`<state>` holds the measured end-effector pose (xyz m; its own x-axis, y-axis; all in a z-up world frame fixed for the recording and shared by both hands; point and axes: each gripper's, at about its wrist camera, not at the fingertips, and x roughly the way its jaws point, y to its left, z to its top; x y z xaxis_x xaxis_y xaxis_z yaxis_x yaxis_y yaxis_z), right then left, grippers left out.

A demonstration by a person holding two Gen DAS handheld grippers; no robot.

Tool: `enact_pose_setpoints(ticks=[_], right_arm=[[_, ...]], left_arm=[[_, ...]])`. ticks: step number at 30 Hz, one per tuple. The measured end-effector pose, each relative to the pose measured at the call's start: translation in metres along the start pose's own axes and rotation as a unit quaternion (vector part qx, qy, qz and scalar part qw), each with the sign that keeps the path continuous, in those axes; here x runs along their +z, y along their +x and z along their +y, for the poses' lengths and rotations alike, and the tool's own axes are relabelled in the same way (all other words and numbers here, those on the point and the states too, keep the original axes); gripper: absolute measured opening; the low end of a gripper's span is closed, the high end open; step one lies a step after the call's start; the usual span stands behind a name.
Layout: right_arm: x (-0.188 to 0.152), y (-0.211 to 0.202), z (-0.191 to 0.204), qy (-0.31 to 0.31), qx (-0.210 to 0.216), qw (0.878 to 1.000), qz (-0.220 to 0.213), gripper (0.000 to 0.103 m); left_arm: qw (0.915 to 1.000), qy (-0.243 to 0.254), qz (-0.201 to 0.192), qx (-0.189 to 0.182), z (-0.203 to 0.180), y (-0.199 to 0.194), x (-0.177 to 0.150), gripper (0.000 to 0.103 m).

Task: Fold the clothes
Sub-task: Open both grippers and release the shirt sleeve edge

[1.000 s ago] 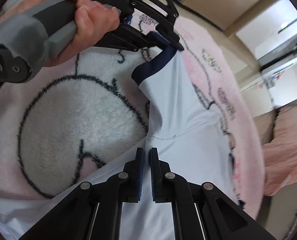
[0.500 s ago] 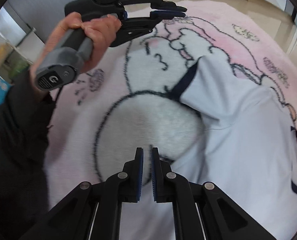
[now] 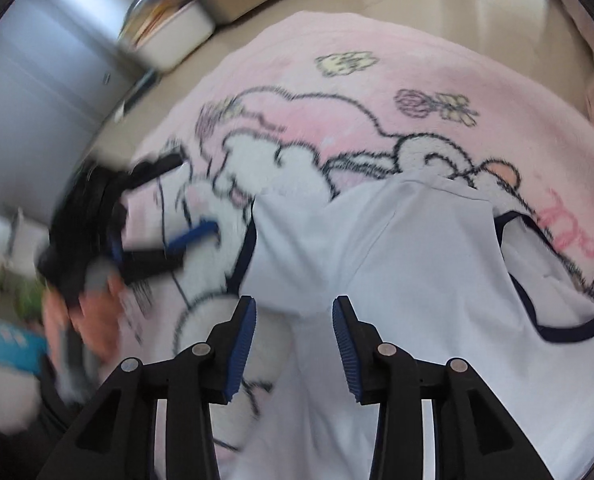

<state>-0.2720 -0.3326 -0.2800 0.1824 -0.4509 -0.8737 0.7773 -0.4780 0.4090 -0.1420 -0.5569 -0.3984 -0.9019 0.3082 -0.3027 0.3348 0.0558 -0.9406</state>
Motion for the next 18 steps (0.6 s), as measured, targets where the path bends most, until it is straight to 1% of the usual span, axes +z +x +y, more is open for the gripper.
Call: enact_pose_setpoints(ticks=[1, 3, 6, 8, 10, 12, 13, 14, 16, 17, 18], right_arm=[[0.003, 0.000, -0.001, 0.014, 0.009, 1.000, 0.001, 0.039], [0.007, 0.000, 0.001, 0.024, 0.005, 1.000, 0.006, 0.039], [0.010, 0.001, 0.009, 0.010, -0.006, 1.000, 0.008, 0.040], [0.012, 0.003, 0.012, 0.006, -0.016, 1.000, 0.013, 0.044], [0.015, 0.005, 0.011, 0.014, -0.022, 1.000, 0.012, 0.056], [0.020, 0.008, 0.004, 0.041, -0.010, 0.999, 0.003, 0.056], [0.023, 0.010, 0.000, 0.054, -0.005, 0.999, 0.003, 0.056], [0.026, 0.011, -0.004, 0.067, -0.001, 0.998, 0.003, 0.056], [0.031, 0.013, -0.012, 0.093, 0.006, 0.996, 0.000, 0.059], [0.033, 0.014, -0.017, 0.108, 0.010, 0.994, 0.001, 0.060], [0.036, 0.015, -0.023, 0.126, 0.007, 0.992, 0.007, 0.061]], left_arm=[[1.0000, -0.001, -0.003, -0.004, 0.000, -0.003, 0.000, 0.083], [1.0000, -0.002, -0.009, 0.000, -0.001, -0.007, -0.001, 0.083], [0.9999, -0.006, -0.013, -0.001, 0.003, -0.013, -0.009, 0.083], [0.9999, -0.011, -0.006, 0.008, 0.007, -0.011, -0.015, 0.083], [0.9998, -0.010, 0.004, 0.014, 0.011, -0.008, -0.023, 0.083], [0.9996, -0.005, 0.020, 0.020, 0.011, -0.004, -0.029, 0.083], [0.9994, 0.005, 0.028, 0.019, 0.010, -0.002, -0.032, 0.083], [0.9984, 0.030, 0.032, 0.035, 0.003, 0.000, -0.035, 0.083], [0.9932, 0.084, 0.039, 0.070, -0.011, 0.004, -0.040, 0.083], [0.9890, 0.111, 0.043, 0.088, -0.018, 0.006, -0.043, 0.083], [0.9801, 0.156, 0.039, 0.116, -0.029, 0.007, -0.048, 0.083]])
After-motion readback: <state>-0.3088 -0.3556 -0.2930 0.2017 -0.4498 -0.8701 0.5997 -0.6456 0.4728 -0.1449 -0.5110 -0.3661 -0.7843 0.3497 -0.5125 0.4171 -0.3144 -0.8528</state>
